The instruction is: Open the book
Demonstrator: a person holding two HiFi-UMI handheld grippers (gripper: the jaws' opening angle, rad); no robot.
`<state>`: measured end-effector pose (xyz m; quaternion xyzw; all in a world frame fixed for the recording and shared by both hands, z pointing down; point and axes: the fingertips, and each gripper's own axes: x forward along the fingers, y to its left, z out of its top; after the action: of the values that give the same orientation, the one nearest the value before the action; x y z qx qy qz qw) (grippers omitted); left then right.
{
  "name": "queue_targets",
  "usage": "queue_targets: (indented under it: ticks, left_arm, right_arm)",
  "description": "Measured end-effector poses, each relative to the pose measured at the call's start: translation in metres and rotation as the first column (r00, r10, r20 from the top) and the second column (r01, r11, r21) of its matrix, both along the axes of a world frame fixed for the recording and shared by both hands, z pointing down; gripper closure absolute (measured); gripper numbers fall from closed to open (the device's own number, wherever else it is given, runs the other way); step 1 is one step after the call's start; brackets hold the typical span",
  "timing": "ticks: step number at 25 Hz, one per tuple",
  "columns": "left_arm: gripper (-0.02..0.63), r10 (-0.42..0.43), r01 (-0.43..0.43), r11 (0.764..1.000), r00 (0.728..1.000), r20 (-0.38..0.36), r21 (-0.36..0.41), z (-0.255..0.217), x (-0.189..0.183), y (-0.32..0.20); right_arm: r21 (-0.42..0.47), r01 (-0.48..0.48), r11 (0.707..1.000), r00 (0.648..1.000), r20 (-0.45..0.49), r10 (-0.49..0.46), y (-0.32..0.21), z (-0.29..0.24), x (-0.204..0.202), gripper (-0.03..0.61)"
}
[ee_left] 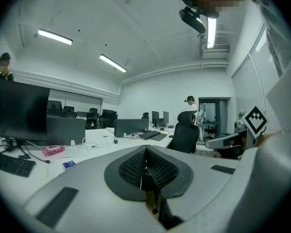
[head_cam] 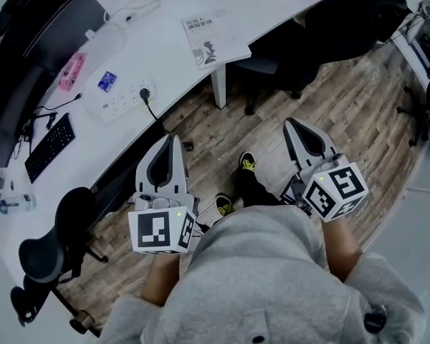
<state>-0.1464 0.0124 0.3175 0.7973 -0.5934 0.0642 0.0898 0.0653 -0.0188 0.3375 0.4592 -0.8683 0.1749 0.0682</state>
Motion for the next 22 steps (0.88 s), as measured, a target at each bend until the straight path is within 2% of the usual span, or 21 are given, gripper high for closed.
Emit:
queue_targets:
  ticks: [12, 22]
  left_arm:
    - [0.604, -0.046, 0.045, 0.999, 0.996, 0.071, 0.008, -0.002, 0.015, -0.077]
    - [0.604, -0.007, 0.007, 1.000, 0.998, 0.057, -0.015, -0.002, 0.044, -0.103]
  right_arm:
    - [-0.019, 0.000, 1.000, 1.000, 0.029, 0.001, -0.078, 0.004, 0.028, 0.551]
    - [-0.022, 0.037, 0.999, 0.998, 0.050, -0.036, -0.107, 0.006, 0.036, 0.551]
